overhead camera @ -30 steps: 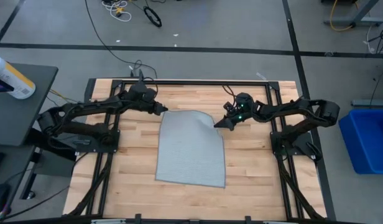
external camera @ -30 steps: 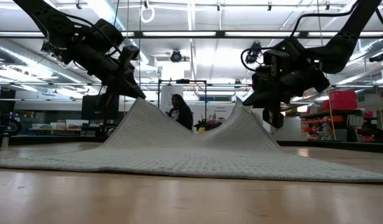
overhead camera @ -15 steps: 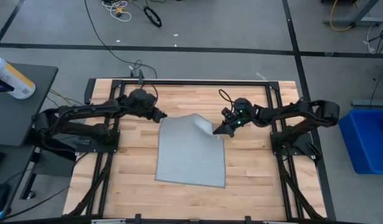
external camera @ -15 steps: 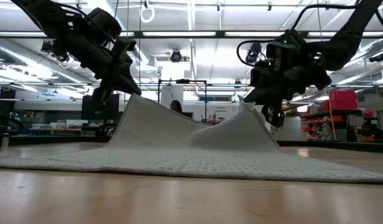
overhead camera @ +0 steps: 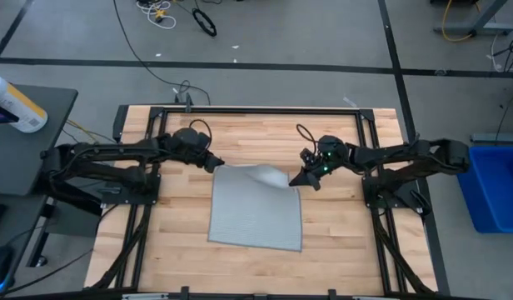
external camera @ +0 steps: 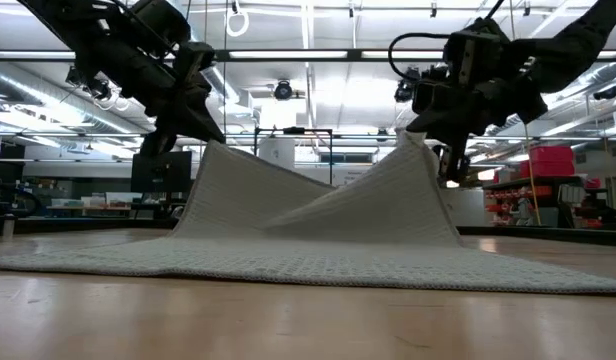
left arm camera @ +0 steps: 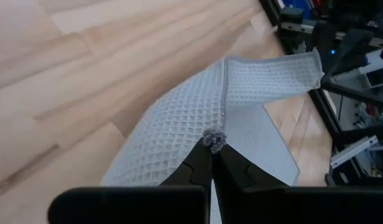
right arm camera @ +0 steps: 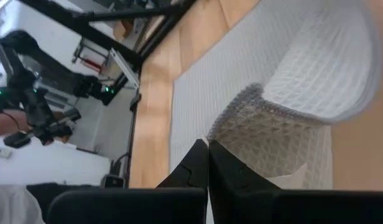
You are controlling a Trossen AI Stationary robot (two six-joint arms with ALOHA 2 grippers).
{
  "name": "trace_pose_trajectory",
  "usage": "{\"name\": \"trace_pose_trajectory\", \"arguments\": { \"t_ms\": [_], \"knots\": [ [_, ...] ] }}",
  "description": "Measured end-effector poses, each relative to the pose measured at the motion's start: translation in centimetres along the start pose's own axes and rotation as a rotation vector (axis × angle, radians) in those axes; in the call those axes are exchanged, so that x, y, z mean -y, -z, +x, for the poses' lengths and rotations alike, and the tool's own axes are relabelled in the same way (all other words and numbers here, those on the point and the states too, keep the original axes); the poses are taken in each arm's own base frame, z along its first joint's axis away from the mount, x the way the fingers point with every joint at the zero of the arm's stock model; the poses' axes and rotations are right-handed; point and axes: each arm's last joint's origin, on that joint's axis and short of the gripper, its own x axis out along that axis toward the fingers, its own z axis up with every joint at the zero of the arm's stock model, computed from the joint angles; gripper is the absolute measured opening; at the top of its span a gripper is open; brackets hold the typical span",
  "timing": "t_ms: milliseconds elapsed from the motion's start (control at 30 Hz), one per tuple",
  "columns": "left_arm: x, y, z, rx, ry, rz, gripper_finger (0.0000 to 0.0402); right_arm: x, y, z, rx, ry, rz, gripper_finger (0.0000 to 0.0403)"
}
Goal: Fold microfiber towels
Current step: Fold the grey towel
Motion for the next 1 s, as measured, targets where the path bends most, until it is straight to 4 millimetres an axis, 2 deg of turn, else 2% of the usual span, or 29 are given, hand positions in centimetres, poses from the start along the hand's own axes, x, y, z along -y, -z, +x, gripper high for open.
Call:
{"name": "trace_pose_trajectory", "arguments": {
  "t_ms": [267,667,1000],
  "knots": [
    [1.5,1.6,-0.1,-0.02,0.011,0.027,0.0004,-1.4,0.9,0.5,-0.023,0.001,-0.009,0.0],
    [3.1,3.4,-2.4,-0.01,0.023,0.013,0.0004,-2.9,2.2,1.4,-0.061,-0.005,-0.009,0.0],
    [4.2,5.2,-2.8,-0.018,0.027,0.009,0.0004,-3.9,3.1,2.0,-0.07,0.006,-0.002,0.0]
  ]
}}
